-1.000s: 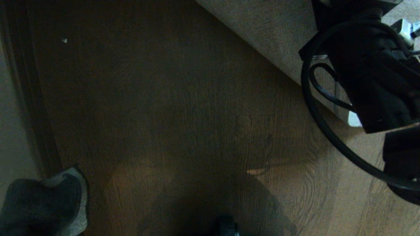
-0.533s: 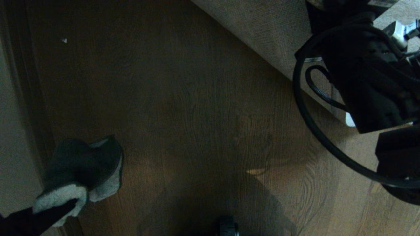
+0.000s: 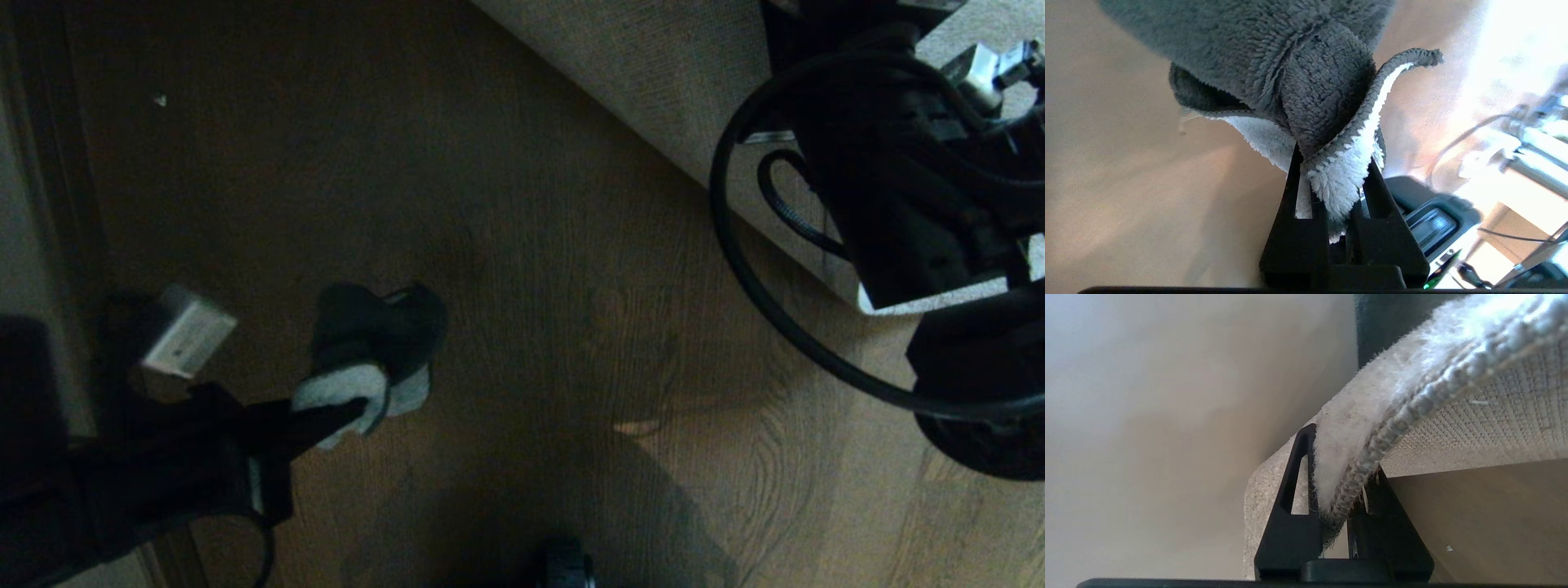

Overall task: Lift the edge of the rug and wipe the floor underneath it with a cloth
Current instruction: Wipe the floor under the carpet with a rag

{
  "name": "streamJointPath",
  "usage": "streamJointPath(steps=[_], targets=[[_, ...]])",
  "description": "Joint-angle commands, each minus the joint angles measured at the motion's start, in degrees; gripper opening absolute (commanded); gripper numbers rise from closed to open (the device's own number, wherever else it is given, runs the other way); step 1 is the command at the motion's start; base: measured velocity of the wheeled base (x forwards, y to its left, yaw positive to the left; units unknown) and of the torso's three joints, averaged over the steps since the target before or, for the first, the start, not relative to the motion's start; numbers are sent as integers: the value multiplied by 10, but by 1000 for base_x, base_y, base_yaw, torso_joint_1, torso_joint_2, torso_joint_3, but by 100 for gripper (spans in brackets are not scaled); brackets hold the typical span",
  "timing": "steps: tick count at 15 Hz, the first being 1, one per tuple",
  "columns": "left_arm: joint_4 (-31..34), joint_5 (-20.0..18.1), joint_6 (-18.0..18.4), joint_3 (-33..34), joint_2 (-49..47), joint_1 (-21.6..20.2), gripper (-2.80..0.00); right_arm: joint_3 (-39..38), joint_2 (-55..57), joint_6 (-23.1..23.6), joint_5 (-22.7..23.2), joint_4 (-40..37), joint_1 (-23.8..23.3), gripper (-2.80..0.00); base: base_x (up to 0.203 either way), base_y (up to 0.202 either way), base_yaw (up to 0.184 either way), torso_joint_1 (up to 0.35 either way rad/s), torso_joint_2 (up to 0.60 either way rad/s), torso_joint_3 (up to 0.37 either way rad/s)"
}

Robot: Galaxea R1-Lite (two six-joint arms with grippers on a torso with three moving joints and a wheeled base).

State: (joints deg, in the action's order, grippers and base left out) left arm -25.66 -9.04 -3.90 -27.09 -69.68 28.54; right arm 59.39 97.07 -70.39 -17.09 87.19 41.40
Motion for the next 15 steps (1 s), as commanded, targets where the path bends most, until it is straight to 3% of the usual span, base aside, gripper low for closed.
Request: streamJointPath(steps=[1, 5, 10, 15], targets=[[-45, 30, -22, -23, -104, 79, -280, 3, 8, -4, -1, 28, -9, -280, 0, 0, 0, 0, 0, 0], [-94, 70, -69, -59, -195, 145, -280, 3, 9, -4, -1, 28, -25, -280, 0, 0, 0, 0, 0, 0], [-217, 114, -99, -71, -308, 198, -280, 3, 12, -5, -1, 28, -34, -280, 0, 0, 0, 0, 0, 0], [-263, 167, -113, -148, -405, 215, -280, 3, 11, -4, -1, 28, -40, -280, 0, 0, 0, 0, 0, 0]])
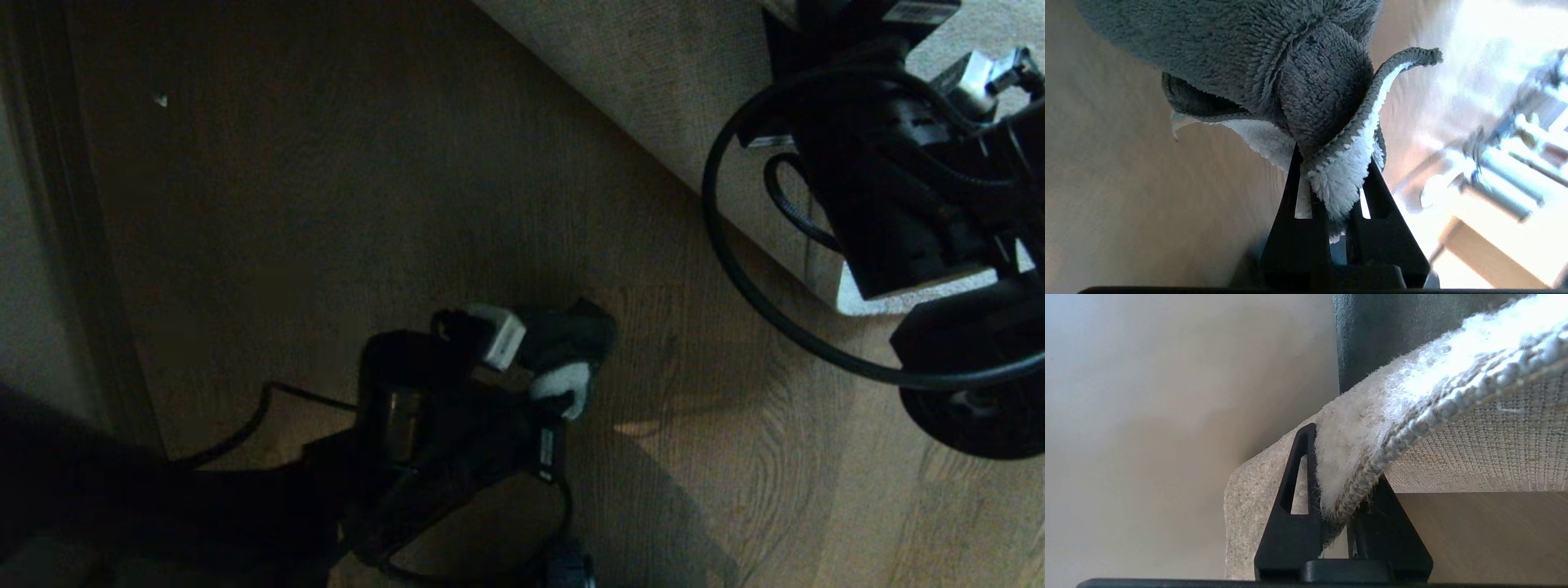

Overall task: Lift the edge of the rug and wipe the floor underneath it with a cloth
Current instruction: Wipe the floor under the carpet with a rag

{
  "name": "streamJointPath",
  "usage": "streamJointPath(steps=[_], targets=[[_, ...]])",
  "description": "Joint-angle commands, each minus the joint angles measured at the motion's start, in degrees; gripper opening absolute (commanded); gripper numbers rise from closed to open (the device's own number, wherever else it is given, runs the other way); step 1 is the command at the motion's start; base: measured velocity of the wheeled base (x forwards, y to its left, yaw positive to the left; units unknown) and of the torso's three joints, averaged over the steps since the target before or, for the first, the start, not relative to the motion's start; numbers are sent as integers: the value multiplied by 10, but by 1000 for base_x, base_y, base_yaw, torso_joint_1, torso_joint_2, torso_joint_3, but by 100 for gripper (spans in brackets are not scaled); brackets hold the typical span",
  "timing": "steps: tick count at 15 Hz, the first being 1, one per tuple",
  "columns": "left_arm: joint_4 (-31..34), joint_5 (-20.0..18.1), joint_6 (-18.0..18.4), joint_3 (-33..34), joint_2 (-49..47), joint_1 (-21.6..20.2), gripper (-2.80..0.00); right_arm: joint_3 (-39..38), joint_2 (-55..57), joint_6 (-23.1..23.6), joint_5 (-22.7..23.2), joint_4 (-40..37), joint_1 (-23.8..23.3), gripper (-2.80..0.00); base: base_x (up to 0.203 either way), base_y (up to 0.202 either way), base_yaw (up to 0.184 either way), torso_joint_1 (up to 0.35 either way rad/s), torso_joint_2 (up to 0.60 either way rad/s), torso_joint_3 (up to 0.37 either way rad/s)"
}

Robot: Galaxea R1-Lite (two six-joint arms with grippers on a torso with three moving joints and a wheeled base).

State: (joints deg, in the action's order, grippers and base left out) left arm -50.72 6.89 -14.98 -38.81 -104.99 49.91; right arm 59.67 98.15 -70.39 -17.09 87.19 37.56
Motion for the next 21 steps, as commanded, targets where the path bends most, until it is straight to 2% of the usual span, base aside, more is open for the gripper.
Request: streamJointPath(steps=[1, 4, 7, 13, 16, 19, 21], targets=[[-25, 16, -2, -51, -72, -2, -280, -1, 0, -4, -1, 28, -2, -280, 0, 0, 0, 0, 0, 0], [-83, 30, -2, -113, -129, -26, -280, -1, 0, -4, -1, 28, -5, -280, 0, 0, 0, 0, 0, 0], [-102, 30, 0, -129, -133, -57, -280, -1, 0, -5, -1, 28, -8, -280, 0, 0, 0, 0, 0, 0], [-102, 31, 1, -126, -75, -110, -280, -1, 7, -5, 0, 28, -8, -280, 0, 0, 0, 0, 0, 0], [-102, 51, 0, -123, -45, -134, -280, -1, 7, -6, 0, 28, -7, -280, 0, 0, 0, 0, 0, 0], [-102, 63, -2, -88, -7, -163, -280, -1, 9, -6, 0, 28, -7, -280, 0, 0, 0, 0, 0, 0], [-102, 63, -3, -58, 21, -197, -280, -1, 9, -6, 0, 28, -7, -280, 0, 0, 0, 0, 0, 0]])
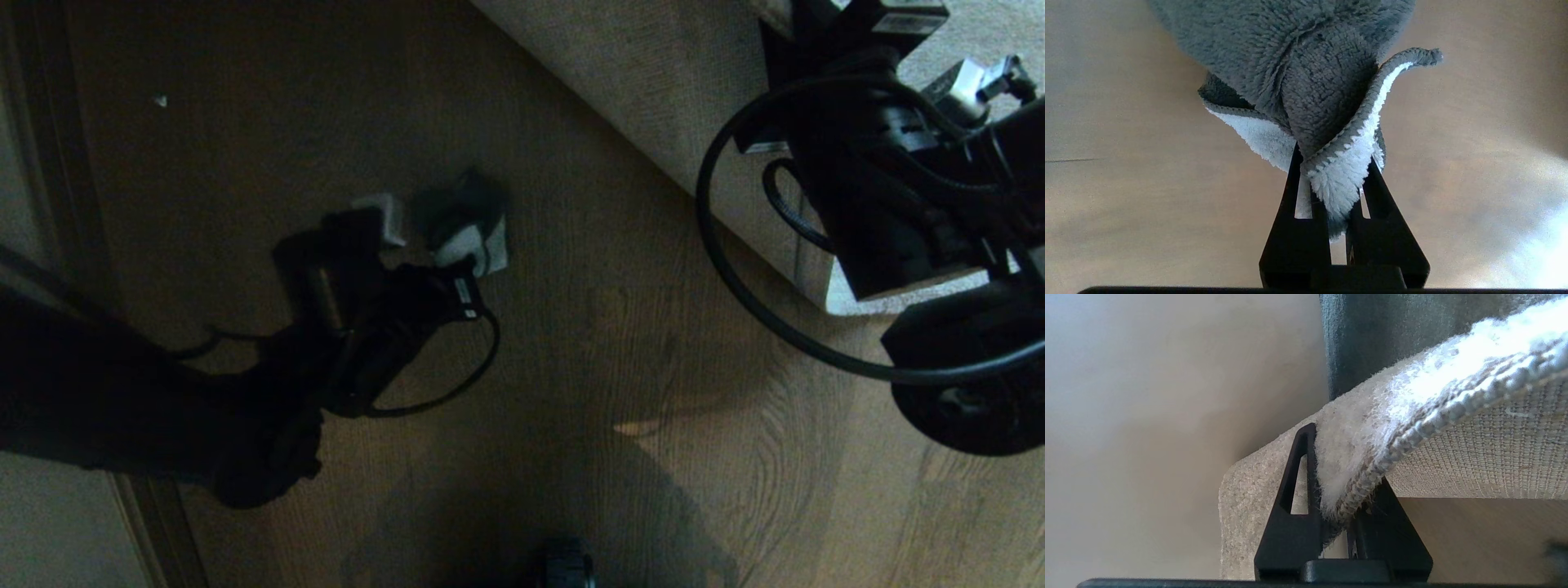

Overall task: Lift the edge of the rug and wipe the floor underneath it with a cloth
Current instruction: Wipe the floor under the carpet with a rag

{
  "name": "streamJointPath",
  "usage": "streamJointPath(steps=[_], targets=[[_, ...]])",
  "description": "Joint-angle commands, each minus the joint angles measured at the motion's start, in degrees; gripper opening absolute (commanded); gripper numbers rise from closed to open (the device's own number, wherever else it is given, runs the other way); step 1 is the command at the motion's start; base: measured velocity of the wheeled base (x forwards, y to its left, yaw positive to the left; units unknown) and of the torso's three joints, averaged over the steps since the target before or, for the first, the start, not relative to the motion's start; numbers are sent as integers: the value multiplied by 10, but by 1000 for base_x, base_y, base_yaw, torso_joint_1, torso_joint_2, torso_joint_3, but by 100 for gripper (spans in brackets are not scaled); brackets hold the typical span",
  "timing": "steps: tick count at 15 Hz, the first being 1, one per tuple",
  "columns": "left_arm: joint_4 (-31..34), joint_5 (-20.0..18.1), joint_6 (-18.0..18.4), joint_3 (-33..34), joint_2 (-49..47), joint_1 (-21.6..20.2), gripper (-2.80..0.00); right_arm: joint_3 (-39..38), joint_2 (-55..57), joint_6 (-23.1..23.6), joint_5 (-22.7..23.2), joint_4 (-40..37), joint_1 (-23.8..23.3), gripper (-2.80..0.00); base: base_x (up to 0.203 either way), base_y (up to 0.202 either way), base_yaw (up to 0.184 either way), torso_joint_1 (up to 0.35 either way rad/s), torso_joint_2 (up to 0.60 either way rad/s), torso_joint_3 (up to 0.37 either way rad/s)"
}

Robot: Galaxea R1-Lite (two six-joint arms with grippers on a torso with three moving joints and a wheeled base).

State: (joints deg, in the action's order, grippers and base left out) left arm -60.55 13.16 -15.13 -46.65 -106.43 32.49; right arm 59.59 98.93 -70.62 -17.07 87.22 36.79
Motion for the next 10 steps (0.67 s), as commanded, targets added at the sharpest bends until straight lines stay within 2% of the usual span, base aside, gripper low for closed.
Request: streamJointPath(steps=[1, 6, 10], targets=[[-4, 0, -1, 34, 49, -36, -280, 0, 1, -4, -1, 27, 0, -280, 0, 0, 0, 0, 0, 0], [-2, -3, -1, 151, 157, -105, -280, -1, 1, -4, -1, 27, 0, -280, 0, 0, 0, 0, 0, 0], [1, -6, 0, 292, 264, -114, -280, -3, 1, -4, -1, 27, 0, -280, 0, 0, 0, 0, 0, 0]])
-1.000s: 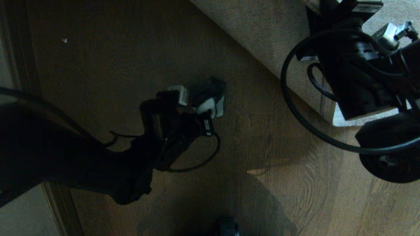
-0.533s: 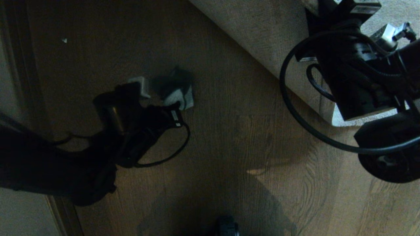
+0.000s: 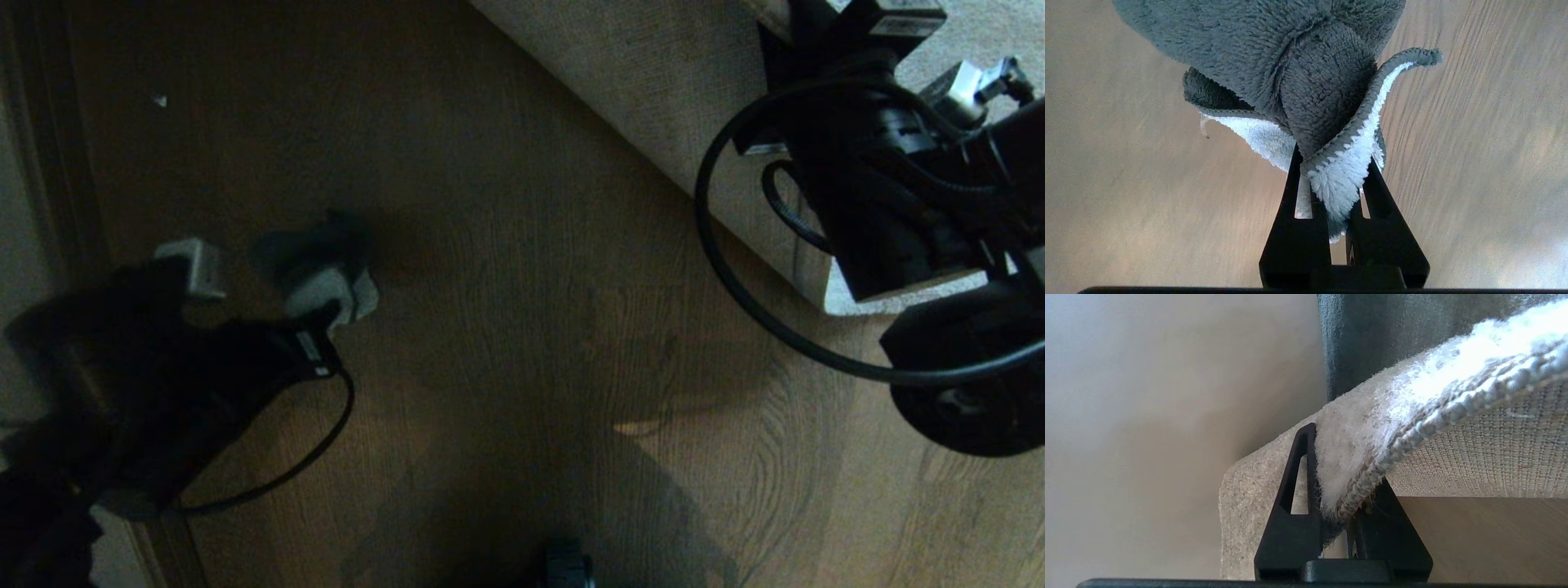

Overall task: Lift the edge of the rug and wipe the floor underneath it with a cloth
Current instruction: Wipe the floor under the carpet with a rag

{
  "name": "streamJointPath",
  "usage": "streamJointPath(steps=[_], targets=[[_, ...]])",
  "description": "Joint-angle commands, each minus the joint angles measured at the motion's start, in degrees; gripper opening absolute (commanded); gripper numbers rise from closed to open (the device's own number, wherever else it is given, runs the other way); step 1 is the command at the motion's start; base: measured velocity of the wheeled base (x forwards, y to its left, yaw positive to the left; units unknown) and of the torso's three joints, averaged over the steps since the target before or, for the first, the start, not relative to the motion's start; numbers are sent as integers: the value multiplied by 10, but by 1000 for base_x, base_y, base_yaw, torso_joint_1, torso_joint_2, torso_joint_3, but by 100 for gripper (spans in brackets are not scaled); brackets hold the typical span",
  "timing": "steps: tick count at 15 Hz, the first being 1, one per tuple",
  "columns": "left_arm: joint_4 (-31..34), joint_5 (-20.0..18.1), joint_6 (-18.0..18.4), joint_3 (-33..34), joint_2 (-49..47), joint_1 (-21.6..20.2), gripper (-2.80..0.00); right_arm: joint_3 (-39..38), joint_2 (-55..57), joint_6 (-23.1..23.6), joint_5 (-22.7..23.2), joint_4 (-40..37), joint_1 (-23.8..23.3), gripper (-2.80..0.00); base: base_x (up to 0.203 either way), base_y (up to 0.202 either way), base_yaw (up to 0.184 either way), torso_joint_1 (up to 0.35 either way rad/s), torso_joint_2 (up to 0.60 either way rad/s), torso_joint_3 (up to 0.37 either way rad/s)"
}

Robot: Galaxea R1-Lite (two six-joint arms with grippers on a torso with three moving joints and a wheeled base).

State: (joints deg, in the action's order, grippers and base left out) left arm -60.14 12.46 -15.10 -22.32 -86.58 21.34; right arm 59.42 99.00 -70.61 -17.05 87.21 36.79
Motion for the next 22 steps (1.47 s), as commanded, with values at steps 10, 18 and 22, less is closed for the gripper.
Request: streamJointPath(steps=[10, 18, 22], targets=[[-2, -70, 4, 131, 43, 151, -280, -5, 8, -3, -2, 27, -1, -280, 0, 0, 0, 0, 0, 0], [-15, -66, 6, -118, -217, 319, -280, -9, 8, -1, -3, 27, -21, -280, 0, 0, 0, 0, 0, 0], [-38, -67, 4, -145, -254, 335, -280, -10, 7, -1, -2, 27, -30, -280, 0, 0, 0, 0, 0, 0]])
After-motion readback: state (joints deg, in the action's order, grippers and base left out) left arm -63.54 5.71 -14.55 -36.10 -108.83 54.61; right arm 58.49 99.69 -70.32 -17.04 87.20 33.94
